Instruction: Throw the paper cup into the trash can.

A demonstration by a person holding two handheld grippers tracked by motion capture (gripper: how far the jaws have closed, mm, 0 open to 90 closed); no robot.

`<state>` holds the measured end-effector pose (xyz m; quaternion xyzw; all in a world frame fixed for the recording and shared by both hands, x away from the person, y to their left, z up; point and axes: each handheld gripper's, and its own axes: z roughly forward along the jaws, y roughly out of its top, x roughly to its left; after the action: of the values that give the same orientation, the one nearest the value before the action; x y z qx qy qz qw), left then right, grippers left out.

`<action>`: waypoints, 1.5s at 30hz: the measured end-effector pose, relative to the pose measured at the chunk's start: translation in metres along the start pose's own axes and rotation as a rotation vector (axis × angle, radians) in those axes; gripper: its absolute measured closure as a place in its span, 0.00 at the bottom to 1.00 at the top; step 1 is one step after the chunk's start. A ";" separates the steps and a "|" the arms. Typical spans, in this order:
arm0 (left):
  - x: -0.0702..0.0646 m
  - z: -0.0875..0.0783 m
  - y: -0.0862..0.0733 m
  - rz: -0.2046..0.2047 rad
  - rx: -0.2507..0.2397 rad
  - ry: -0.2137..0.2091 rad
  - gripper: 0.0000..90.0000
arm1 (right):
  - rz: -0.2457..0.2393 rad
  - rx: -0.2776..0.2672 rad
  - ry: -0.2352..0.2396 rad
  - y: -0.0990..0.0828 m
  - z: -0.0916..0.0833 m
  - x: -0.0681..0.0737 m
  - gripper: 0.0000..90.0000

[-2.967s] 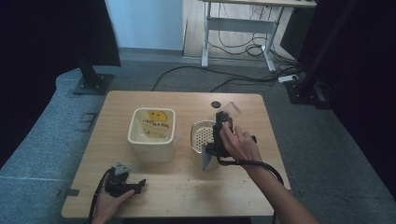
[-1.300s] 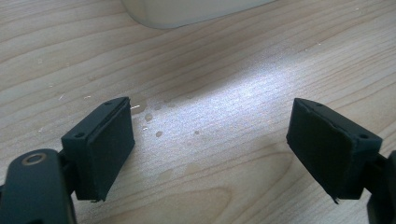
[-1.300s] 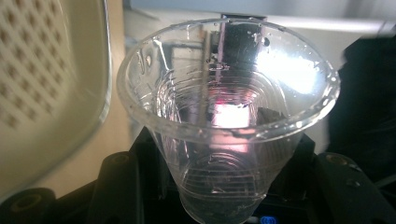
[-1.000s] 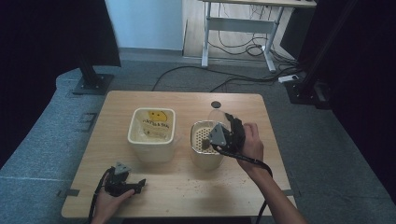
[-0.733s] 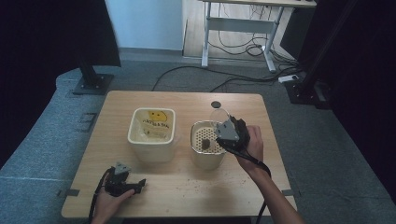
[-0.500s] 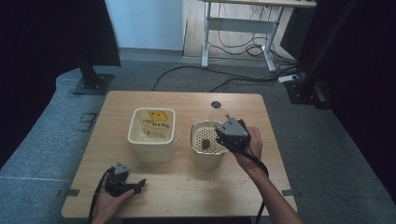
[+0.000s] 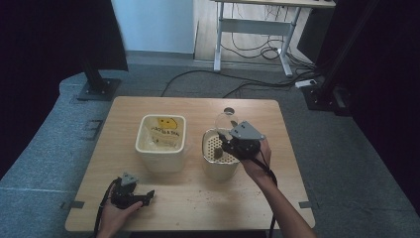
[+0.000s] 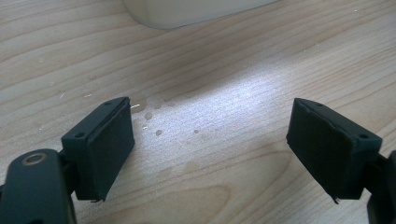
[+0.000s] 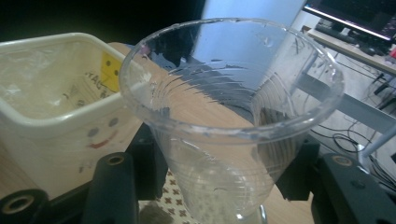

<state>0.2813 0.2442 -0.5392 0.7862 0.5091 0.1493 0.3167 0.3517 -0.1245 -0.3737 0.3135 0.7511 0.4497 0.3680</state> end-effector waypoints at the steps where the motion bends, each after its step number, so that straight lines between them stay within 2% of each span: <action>1: 0.000 0.000 0.000 0.002 0.000 0.000 0.16 | 0.002 0.001 0.007 0.001 0.001 0.002 0.49; 3: -0.001 0.000 0.000 0.002 -0.001 -0.004 0.16 | 0.015 0.000 0.040 0.004 0.006 0.007 0.49; 4: 0.000 -0.001 0.000 0.003 -0.003 -0.004 0.16 | 0.027 -0.002 0.073 0.008 0.010 0.013 0.49; 14: 0.001 -0.001 0.000 0.001 0.001 -0.005 0.16 | 0.060 -0.008 0.161 0.022 0.029 0.029 0.50; 15: 0.001 -0.001 0.000 0.002 0.001 -0.006 0.16 | 0.058 -0.009 0.173 0.024 0.034 0.033 0.50; 17: 0.000 -0.001 0.000 0.003 0.000 -0.008 0.16 | 0.085 0.004 0.218 0.031 0.049 0.042 0.49; 18: 0.000 -0.001 0.000 0.003 0.000 -0.008 0.16 | 0.085 0.004 0.218 0.031 0.049 0.042 0.49; 19: 0.000 -0.001 0.000 0.004 0.000 -0.009 0.16 | 0.099 0.011 0.253 0.038 0.065 0.053 0.49; 23: 0.001 -0.002 0.000 0.001 -0.004 -0.010 0.16 | 0.087 0.015 0.283 0.051 0.083 0.068 0.48; 25: 0.002 -0.001 0.000 0.000 -0.001 -0.012 0.16 | 0.103 0.029 0.338 0.059 0.100 0.077 0.40; 26: 0.003 -0.001 0.000 0.001 0.000 -0.011 0.16 | 0.113 0.039 0.374 0.062 0.106 0.081 0.30; 28: 0.004 -0.001 0.000 0.000 0.000 -0.012 0.16 | 0.113 0.092 0.372 0.067 0.117 0.089 0.16; 31: 0.005 -0.002 0.000 0.000 -0.002 -0.012 0.16 | 0.115 0.099 0.380 0.065 0.115 0.089 0.16; 33: 0.005 -0.002 0.000 0.001 -0.001 -0.010 0.16 | 0.116 0.079 0.389 0.061 0.107 0.084 0.15; 34: 0.005 -0.002 0.000 0.000 0.000 -0.009 0.16 | 0.127 0.071 0.390 0.058 0.100 0.076 0.15; 37: 0.004 -0.003 0.000 0.000 -0.003 -0.009 0.16 | 0.134 0.065 0.387 0.056 0.093 0.069 0.15; 39: 0.004 -0.003 0.000 0.000 -0.002 -0.007 0.16 | 0.138 0.050 0.371 0.053 0.079 0.059 0.15; 40: 0.004 -0.002 0.000 0.000 -0.001 -0.006 0.16 | 0.139 0.037 0.359 0.048 0.065 0.050 0.16; 41: 0.004 -0.002 0.000 -0.001 -0.001 -0.005 0.16 | 0.139 0.037 0.359 0.048 0.065 0.050 0.16; 42: 0.005 -0.002 0.001 -0.006 -0.003 -0.003 0.16 | 0.133 0.027 0.352 0.042 0.052 0.041 0.17; 43: 0.005 -0.002 0.001 -0.006 -0.003 -0.003 0.16 | 0.133 0.027 0.352 0.042 0.052 0.041 0.17; 45: 0.005 -0.003 0.000 -0.012 -0.006 -0.003 0.16 | 0.137 0.014 0.346 0.033 0.036 0.032 0.19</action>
<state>0.2824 0.2499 -0.5372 0.7825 0.5129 0.1478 0.3206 0.3695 -0.0692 -0.3645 0.2846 0.7831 0.5155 0.1998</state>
